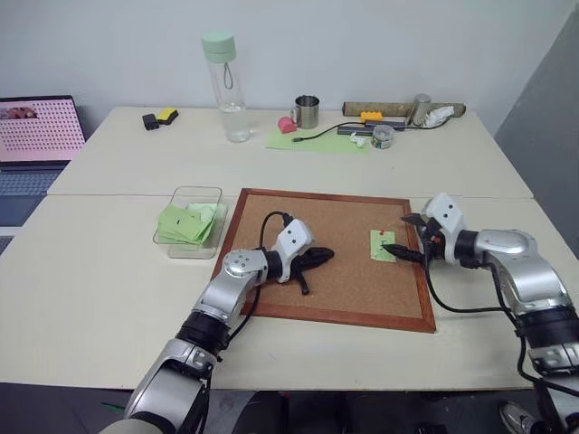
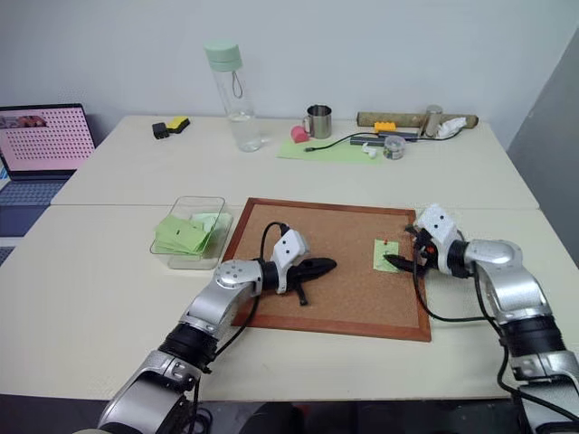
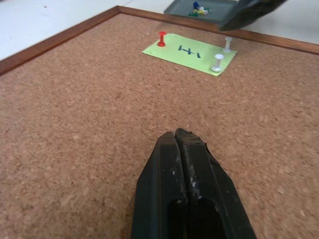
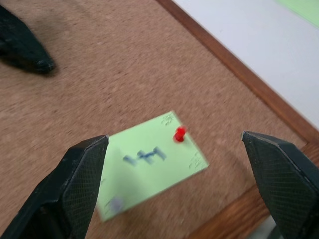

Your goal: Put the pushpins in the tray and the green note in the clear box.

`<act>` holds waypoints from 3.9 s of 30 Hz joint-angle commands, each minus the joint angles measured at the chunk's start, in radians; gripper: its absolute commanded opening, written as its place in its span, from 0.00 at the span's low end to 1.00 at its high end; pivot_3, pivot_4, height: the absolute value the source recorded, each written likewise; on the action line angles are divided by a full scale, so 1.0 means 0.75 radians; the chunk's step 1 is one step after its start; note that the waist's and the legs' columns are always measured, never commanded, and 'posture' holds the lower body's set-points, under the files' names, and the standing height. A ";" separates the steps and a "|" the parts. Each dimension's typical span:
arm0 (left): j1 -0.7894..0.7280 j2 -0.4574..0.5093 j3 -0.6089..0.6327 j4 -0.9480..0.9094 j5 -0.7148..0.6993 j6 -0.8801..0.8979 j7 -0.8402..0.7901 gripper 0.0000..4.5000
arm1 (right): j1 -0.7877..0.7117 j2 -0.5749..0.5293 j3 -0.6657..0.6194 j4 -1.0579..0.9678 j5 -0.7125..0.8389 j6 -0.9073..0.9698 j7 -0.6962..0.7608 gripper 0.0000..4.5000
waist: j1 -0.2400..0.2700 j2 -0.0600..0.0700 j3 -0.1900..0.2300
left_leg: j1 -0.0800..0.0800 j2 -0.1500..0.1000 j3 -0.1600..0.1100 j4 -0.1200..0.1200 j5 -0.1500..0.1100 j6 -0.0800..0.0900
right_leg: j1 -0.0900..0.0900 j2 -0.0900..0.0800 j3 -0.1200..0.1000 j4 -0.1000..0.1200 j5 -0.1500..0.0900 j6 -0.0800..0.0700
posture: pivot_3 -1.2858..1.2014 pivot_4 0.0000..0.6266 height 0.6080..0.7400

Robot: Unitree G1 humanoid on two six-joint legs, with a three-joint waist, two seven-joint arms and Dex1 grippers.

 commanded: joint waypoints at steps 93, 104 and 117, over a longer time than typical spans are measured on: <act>0.067 -0.018 -0.009 0.015 0.165 -0.022 0.019 0.00 | 0.218 -0.089 -0.068 -0.331 0.008 0.205 -0.025 0.75 | 0.001 0.007 -0.009 | 0.002 0.000 0.000 -0.001 0.000 0.001 | 0.002 0.000 0.001 0.000 0.000 0.001 | 0.52 0.24 1.00; 0.084 -0.008 0.001 0.005 0.164 -0.015 0.021 0.00 | 0.205 -0.014 -0.085 -0.198 0.025 0.130 -0.015 0.37 | 0.000 0.007 -0.009 | 0.002 0.000 0.000 -0.001 0.000 0.001 | 0.002 0.000 0.001 0.000 0.000 0.001 | 0.52 0.24 1.00; 0.093 -0.007 -0.005 0.008 0.170 -0.012 0.022 0.00 | 0.234 -0.005 -0.157 -0.240 0.144 0.184 0.022 0.01 | 0.000 0.007 -0.009 | 0.002 0.000 0.000 -0.001 0.000 0.001 | 0.002 0.000 0.001 0.000 0.000 0.001 | 0.52 0.24 1.00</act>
